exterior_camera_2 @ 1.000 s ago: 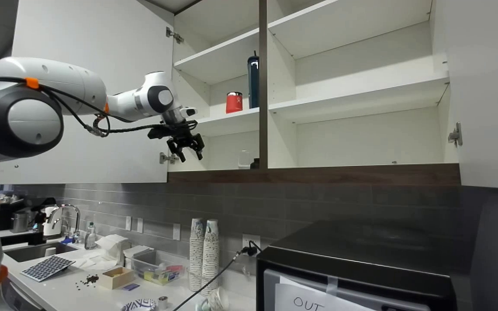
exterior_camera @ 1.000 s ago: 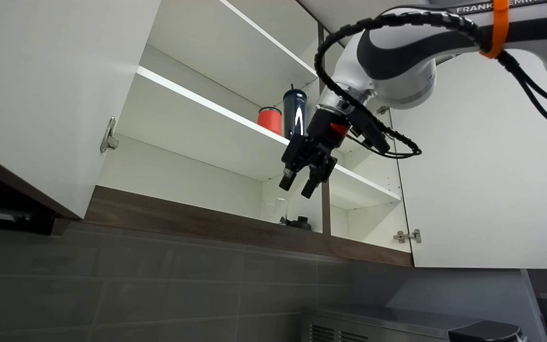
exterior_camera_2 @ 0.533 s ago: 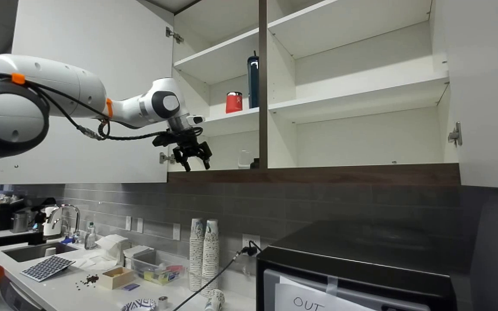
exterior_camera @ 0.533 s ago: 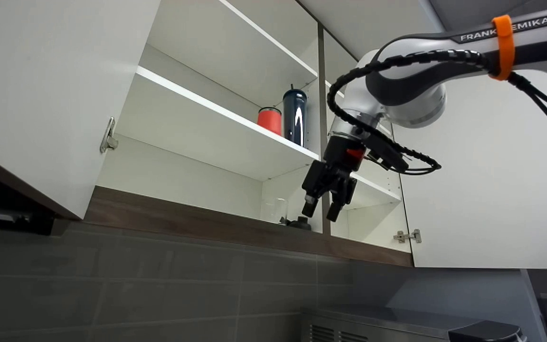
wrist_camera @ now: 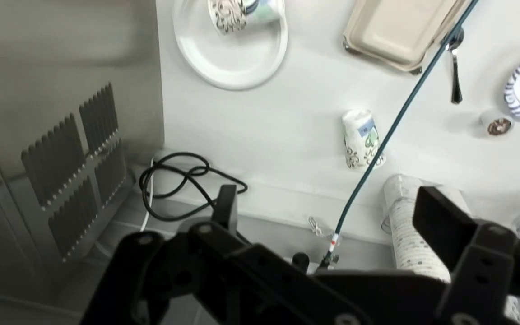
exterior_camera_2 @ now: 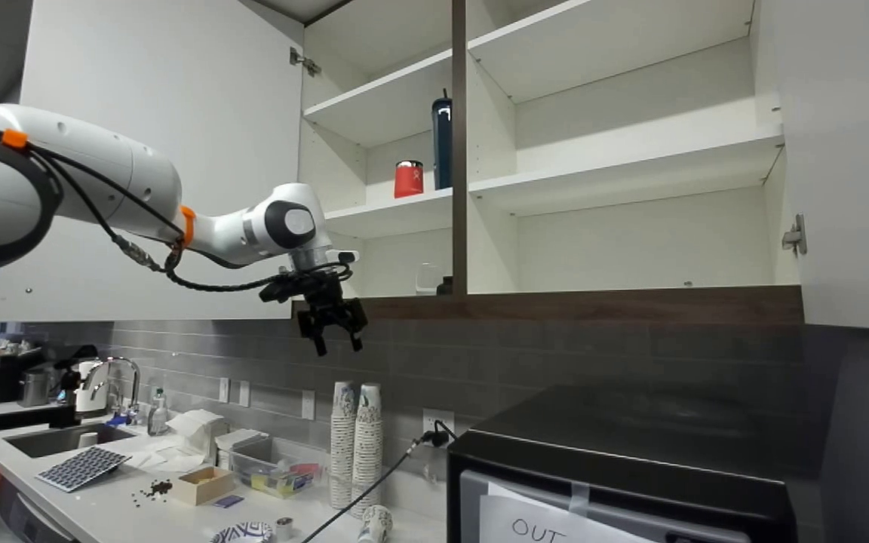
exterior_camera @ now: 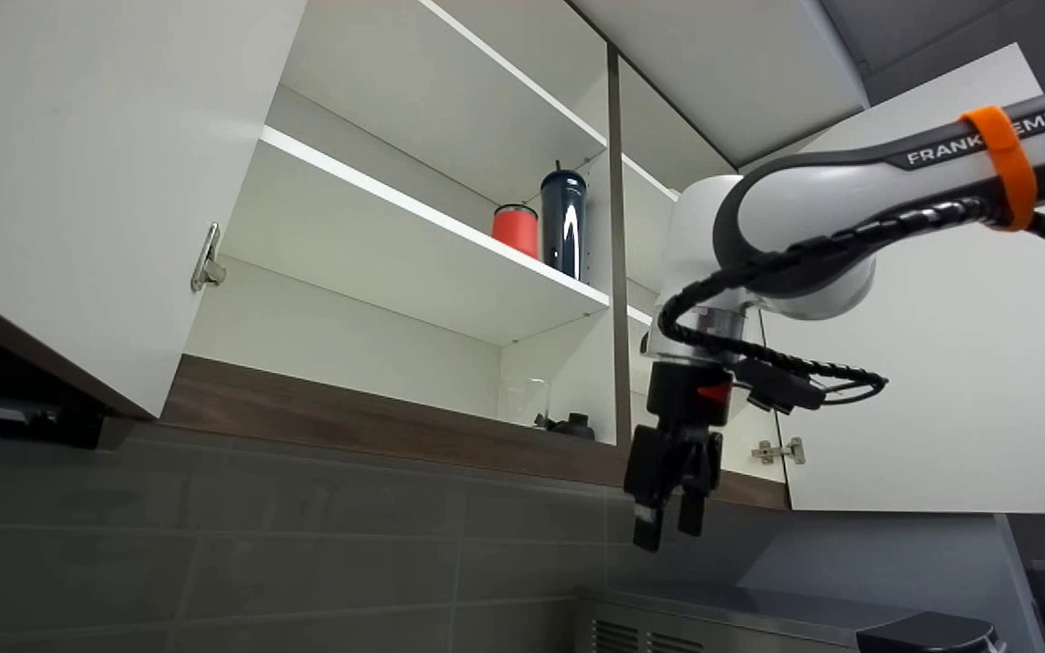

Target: Put one coffee cup in the open upper cabinet.

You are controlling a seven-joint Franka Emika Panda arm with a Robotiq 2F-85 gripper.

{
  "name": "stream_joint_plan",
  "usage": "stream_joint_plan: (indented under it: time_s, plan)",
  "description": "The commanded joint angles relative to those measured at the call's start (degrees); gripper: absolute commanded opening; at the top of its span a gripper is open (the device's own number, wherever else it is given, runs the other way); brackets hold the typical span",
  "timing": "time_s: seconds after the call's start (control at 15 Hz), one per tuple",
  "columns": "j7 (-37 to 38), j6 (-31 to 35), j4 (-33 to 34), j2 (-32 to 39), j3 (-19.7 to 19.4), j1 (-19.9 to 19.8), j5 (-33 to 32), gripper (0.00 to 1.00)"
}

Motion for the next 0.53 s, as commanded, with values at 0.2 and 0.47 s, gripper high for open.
stream_joint_plan:
  time_s: [0.2,0.47]
  plan:
    - [1.62,2.11,-9.15,-0.30,0.03,0.08,-0.60,1.00]
    - [1.74,2.58,-9.49,-0.06,0.02,0.09,-0.62,1.00]
